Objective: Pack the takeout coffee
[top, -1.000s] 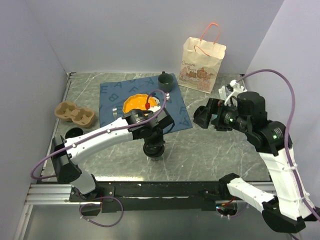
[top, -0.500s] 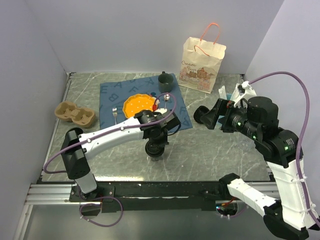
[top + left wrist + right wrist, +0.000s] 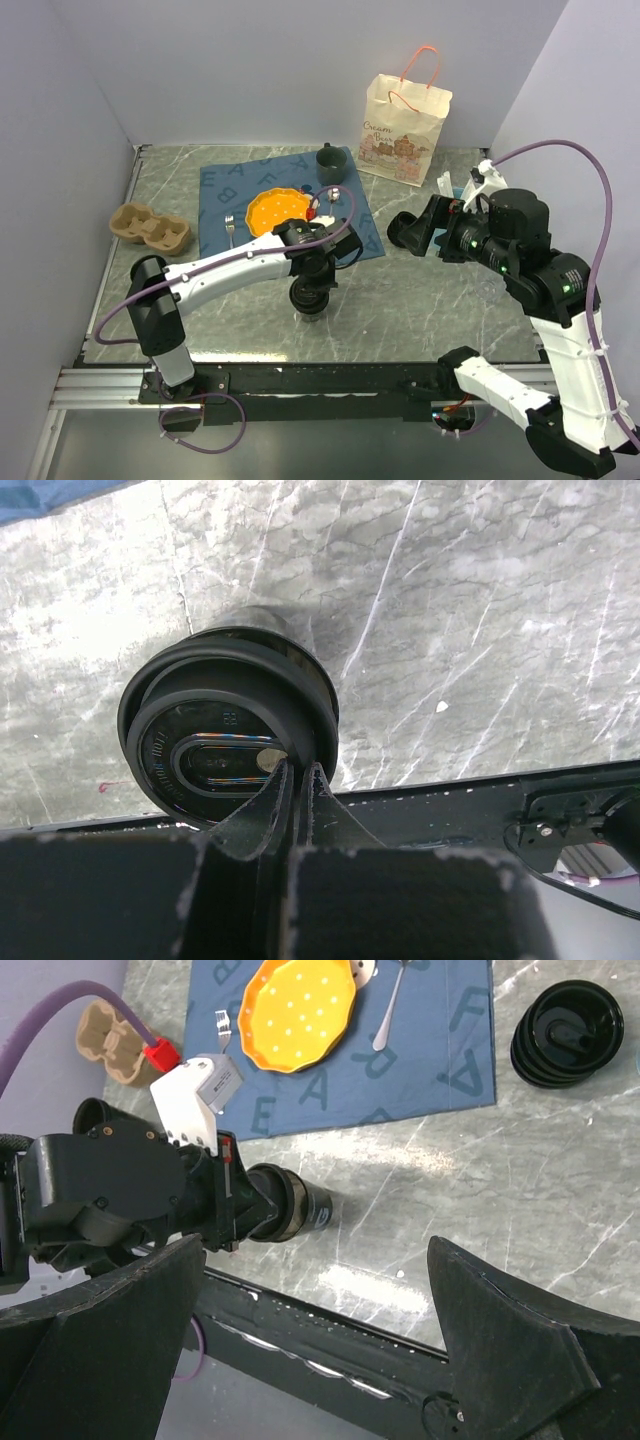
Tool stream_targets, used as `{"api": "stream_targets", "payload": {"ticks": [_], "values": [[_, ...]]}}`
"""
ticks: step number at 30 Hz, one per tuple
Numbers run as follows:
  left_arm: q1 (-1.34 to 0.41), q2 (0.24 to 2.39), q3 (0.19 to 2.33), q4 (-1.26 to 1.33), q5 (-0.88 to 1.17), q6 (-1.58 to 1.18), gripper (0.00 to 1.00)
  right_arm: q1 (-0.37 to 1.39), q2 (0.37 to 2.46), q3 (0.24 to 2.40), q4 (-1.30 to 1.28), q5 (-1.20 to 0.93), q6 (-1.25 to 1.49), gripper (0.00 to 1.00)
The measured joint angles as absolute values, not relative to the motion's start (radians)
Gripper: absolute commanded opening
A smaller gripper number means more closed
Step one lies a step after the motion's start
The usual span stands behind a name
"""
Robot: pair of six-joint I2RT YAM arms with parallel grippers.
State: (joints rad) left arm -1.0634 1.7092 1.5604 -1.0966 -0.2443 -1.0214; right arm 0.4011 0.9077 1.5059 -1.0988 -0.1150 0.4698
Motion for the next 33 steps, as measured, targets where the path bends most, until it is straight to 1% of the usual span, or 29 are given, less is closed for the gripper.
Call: {"api": "stream_targets", "payload": {"ticks": [8, 14, 18, 33], "values": [[-1.063, 1.727, 1.56, -1.079, -0.241, -1.012, 0.06, 0.401, 0.914, 1.506, -1.102, -0.113, 0.466, 1.0], [-1.062, 1.751, 1.56, -1.079, -0.24, -1.01, 0.06, 0.401, 0.914, 1.507, -1.103, -0.108, 0.455, 1.0], [-1.062, 1.786, 1.589, -1.104, -0.241, -1.01, 0.06, 0.401, 0.914, 1.51, -1.106, -0.097, 0.448, 1.0], [-1.061, 1.8, 1.687, -1.178, -0.242, -1.011, 0.06, 0.401, 0.935, 1.521, -1.109, -0.093, 0.424, 1.0]]}}
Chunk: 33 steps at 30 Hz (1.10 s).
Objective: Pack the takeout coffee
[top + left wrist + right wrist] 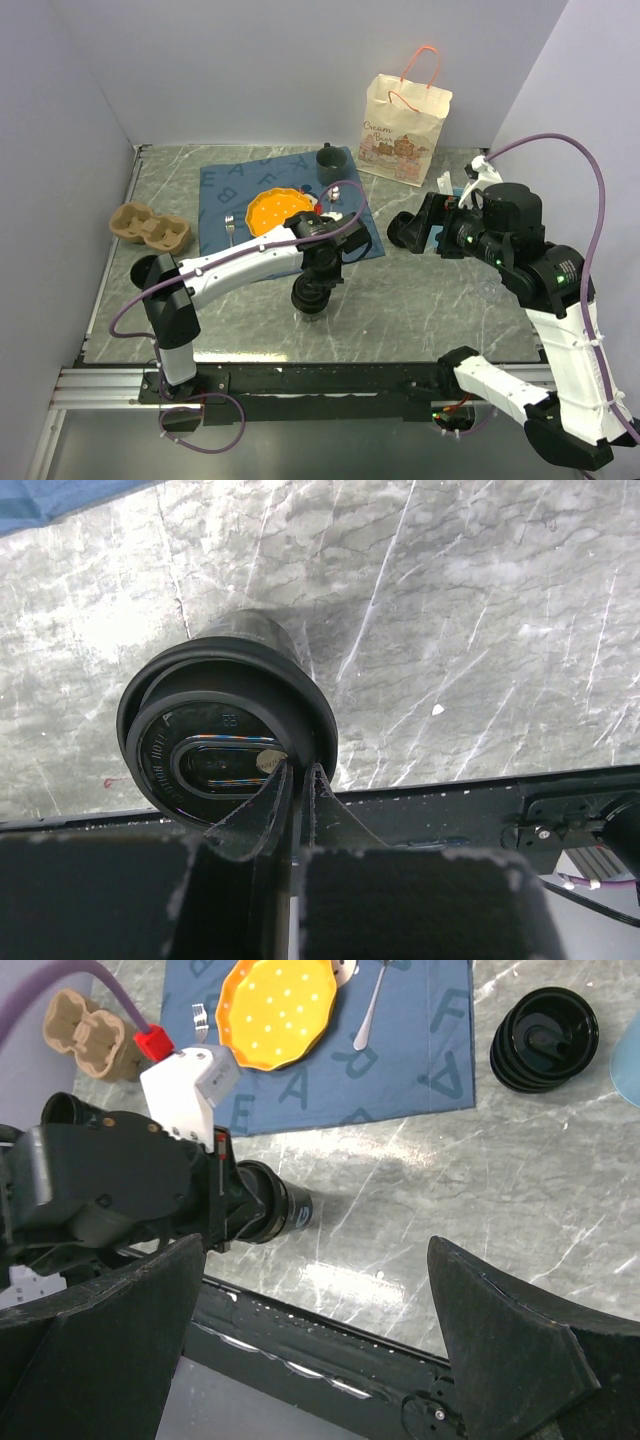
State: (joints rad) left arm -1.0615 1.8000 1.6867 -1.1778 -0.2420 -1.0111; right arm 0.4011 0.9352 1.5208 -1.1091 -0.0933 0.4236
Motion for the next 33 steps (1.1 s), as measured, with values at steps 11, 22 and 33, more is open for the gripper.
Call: {"api": "stream_targets", "payload": {"ticks": [11, 22, 33], "values": [[-1.061, 1.8, 1.675, -1.184, -0.239, -1.011, 0.07, 0.401, 0.939, 1.521, -1.109, -0.094, 0.42, 1.0], [-1.061, 1.8, 1.636, -1.163, -0.23, -1.011, 0.09, 0.401, 0.939, 1.526, -1.109, -0.093, 0.421, 1.0], [-1.061, 1.8, 1.606, -1.134, -0.215, -1.009, 0.2, 0.401, 0.938, 1.526, -1.11, -0.093, 0.422, 1.0]]}}
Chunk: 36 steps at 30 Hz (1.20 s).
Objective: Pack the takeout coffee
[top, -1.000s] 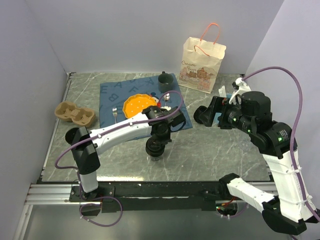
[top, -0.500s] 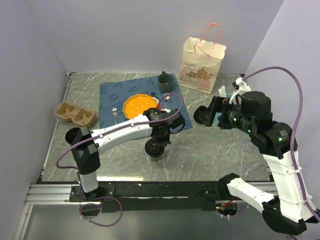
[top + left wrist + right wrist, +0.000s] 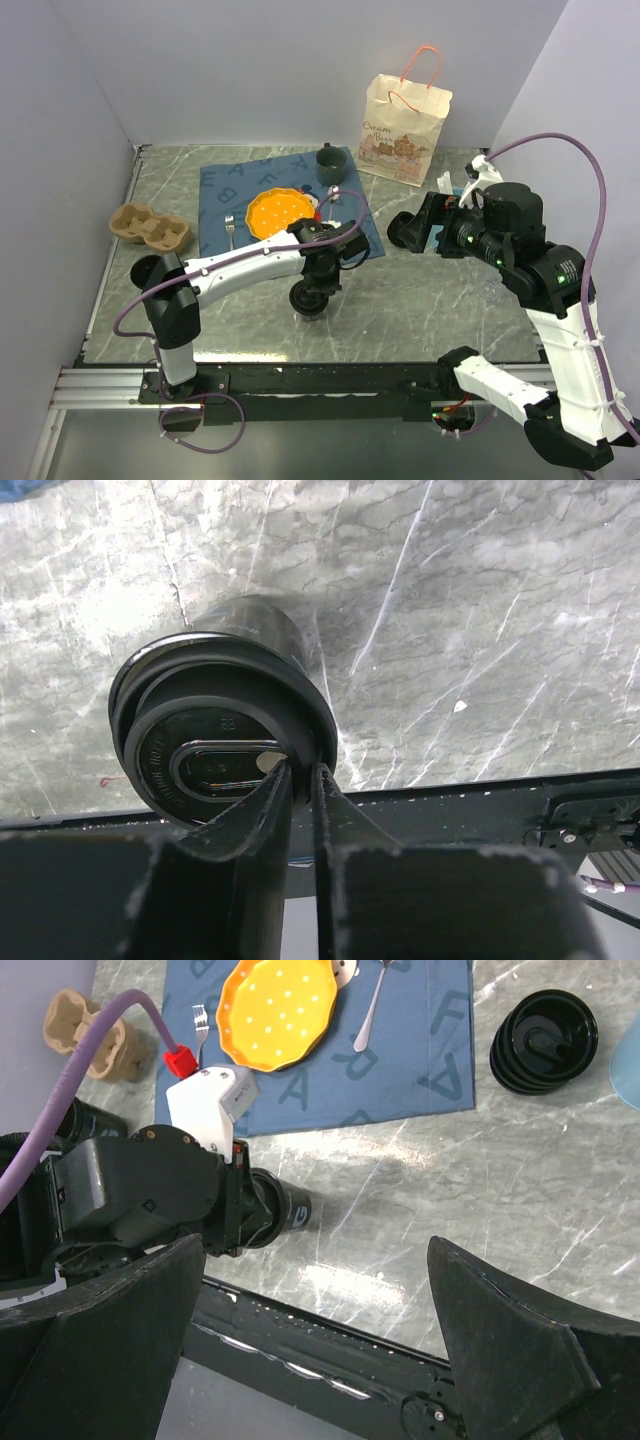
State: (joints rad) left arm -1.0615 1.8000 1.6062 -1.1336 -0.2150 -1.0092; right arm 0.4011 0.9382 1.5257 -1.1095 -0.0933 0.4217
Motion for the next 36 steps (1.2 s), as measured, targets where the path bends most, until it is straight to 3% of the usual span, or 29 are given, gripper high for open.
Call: {"api": "stream_targets", "payload": {"ticks": [7, 17, 27, 36], "values": [[-1.061, 1.8, 1.631, -1.155, -0.216, -1.007, 0.4, 0.401, 0.934, 1.526, -1.11, -0.094, 0.426, 1.0], [-1.047, 1.771, 1.755, -1.192, -0.286, -1.007, 0.58, 0.401, 0.923, 1.512, -1.098, -0.147, 0.439, 0.99], [-0.87, 1.407, 1.302, -1.014, -0.214, -0.932, 0.75, 0.416, 1.017, 1.331, -1.005, -0.41, 0.459, 0.9], [-0.771, 1.217, 0.998, -0.699, -0.027, -0.829, 0.76, 0.5, 1.285, 1.219, -0.913, -0.549, 0.425, 0.83]]}}
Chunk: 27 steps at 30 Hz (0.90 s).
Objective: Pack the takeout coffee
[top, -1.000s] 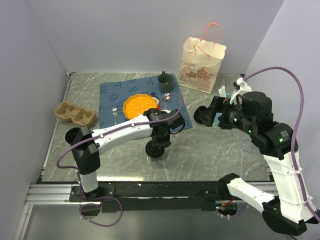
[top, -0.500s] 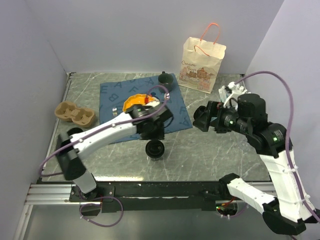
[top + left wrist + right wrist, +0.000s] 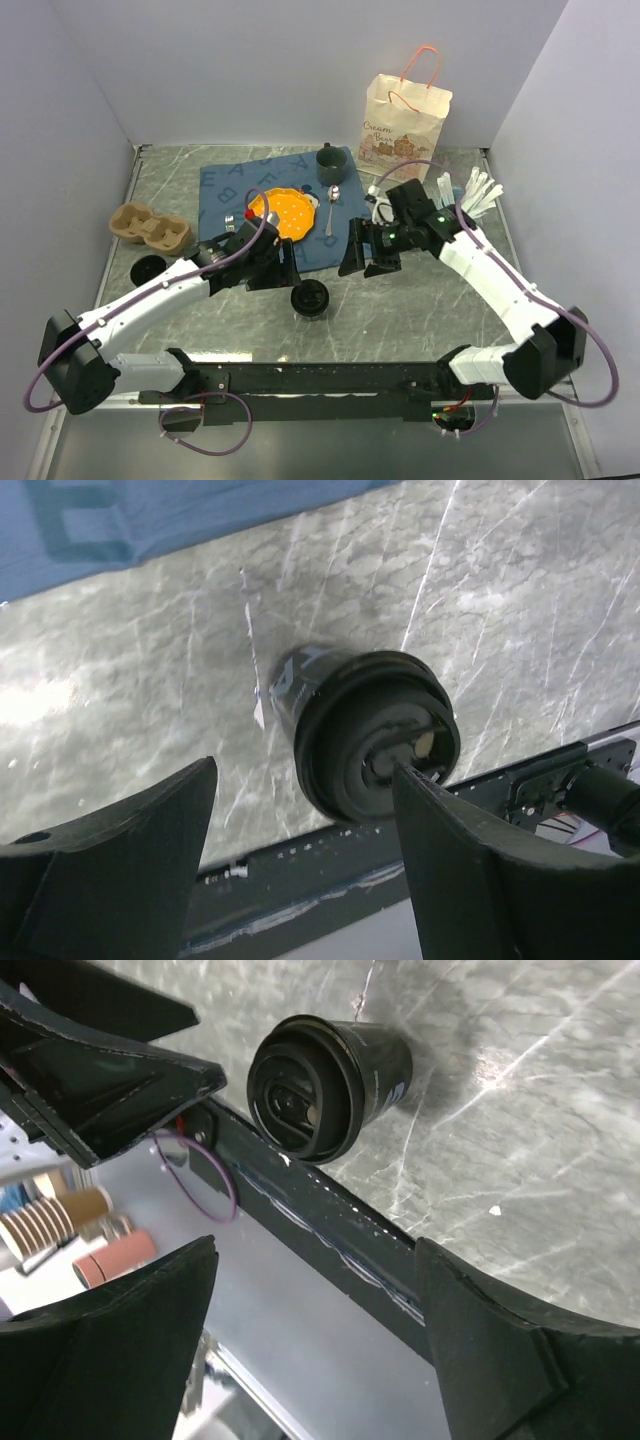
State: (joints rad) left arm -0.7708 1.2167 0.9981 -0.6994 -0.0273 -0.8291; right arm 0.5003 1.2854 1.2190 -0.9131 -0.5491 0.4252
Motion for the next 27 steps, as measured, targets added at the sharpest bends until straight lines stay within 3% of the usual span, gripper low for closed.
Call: {"api": "stream_targets", "payload": {"ticks": [11, 19, 27], "values": [[-0.719, 1.217, 0.861, -0.467, 0.131, -0.717, 0.75, 0.515, 1.477, 1.229, -0.868, -0.637, 0.372, 0.75], [-0.706, 1.215, 0.791, -0.387, 0.223, -0.692, 0.72, 0.522, 1.494, 1.228, -0.85, -0.66, 0.369, 0.75], [-0.706, 1.219, 0.746, -0.316, 0.256, -0.701, 0.62, 0.527, 1.493, 1.221, -0.841, -0.672, 0.369, 0.73]]}}
